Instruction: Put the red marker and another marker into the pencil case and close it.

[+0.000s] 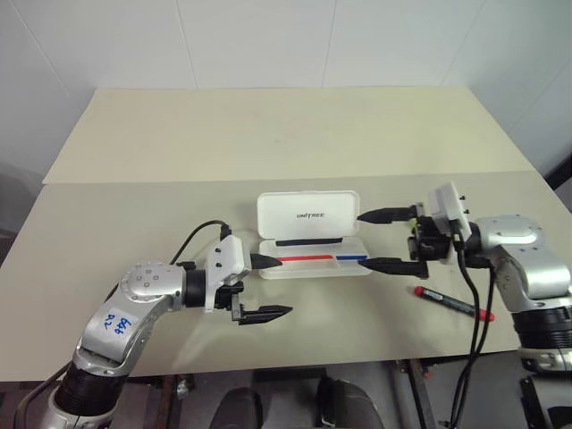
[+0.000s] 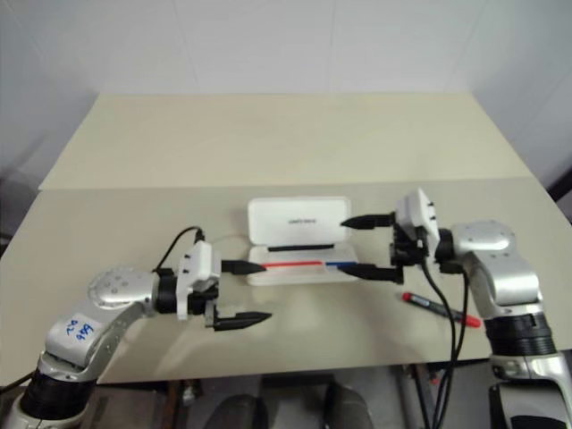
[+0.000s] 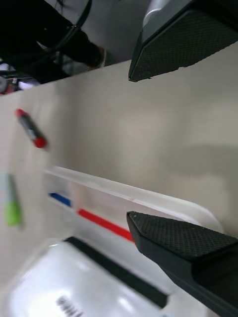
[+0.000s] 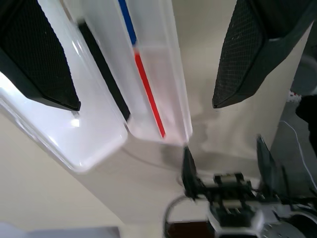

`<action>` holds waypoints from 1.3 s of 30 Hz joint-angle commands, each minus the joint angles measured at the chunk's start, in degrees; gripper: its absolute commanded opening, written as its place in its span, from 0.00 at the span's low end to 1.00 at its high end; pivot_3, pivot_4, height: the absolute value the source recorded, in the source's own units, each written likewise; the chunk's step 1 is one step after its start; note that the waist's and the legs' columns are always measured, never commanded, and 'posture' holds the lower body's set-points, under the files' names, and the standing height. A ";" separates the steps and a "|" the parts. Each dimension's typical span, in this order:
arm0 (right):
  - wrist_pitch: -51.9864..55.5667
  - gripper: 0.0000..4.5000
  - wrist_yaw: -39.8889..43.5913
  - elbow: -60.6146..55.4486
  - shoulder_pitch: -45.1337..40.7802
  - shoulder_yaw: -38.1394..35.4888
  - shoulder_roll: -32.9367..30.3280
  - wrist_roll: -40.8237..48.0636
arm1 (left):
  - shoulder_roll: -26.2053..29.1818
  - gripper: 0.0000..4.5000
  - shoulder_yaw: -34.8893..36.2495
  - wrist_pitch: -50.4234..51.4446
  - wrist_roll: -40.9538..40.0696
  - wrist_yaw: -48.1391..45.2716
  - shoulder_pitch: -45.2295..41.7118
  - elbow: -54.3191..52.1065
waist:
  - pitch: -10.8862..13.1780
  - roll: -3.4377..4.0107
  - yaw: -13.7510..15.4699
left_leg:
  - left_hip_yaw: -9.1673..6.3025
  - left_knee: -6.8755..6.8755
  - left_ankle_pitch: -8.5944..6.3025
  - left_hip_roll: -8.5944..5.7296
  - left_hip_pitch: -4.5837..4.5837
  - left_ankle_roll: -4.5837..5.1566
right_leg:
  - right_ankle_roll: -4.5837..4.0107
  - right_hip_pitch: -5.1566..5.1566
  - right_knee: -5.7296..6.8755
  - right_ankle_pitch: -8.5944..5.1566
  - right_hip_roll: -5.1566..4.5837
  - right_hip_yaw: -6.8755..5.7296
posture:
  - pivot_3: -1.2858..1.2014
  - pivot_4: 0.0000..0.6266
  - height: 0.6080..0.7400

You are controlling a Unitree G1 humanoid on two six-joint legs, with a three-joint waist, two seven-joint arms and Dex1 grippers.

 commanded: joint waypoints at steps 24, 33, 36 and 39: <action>-7.03 1.00 -7.92 11.32 29.20 -14.41 -10.85 -9.22 | -0.14 1.00 9.07 -8.18 -19.56 -6.32 -3.15 2.91 | -0.02 0.00 -0.13 | 0.10 0.01 -0.01 0.01 0.06 0.01 | 0.01 0.05 -0.03 0.00 0.02 0.02 | 0.52 0.24 1.00; -20.24 1.00 -3.39 24.09 27.93 -13.11 -7.87 -9.73 | 5.30 1.00 9.46 -10.11 -19.48 -12.54 -2.32 5.48 | -0.07 -0.09 -0.08 | 0.08 0.01 -0.01 0.00 0.08 0.01 | 0.00 0.11 -0.08 0.00 0.03 0.02 | 0.52 0.24 1.00; -24.19 0.86 -2.16 26.29 26.47 -13.17 -6.05 -9.10 | 5.08 1.00 9.44 -10.49 -19.46 -11.96 -3.18 5.86 | -0.12 -0.17 -0.17 | 0.07 0.02 -0.01 0.00 0.10 0.01 | 0.00 0.12 -0.05 0.00 0.04 0.03 | 0.52 0.24 1.00; -26.42 0.63 -1.32 27.48 25.16 -13.18 -4.37 -8.27 | 5.17 1.00 9.29 -10.71 -19.43 -11.90 -3.05 5.95 | -0.12 -0.17 -0.30 | 0.06 0.01 0.00 0.05 0.12 0.01 | 0.00 0.11 -0.03 0.00 0.08 0.04 | 0.52 0.24 1.00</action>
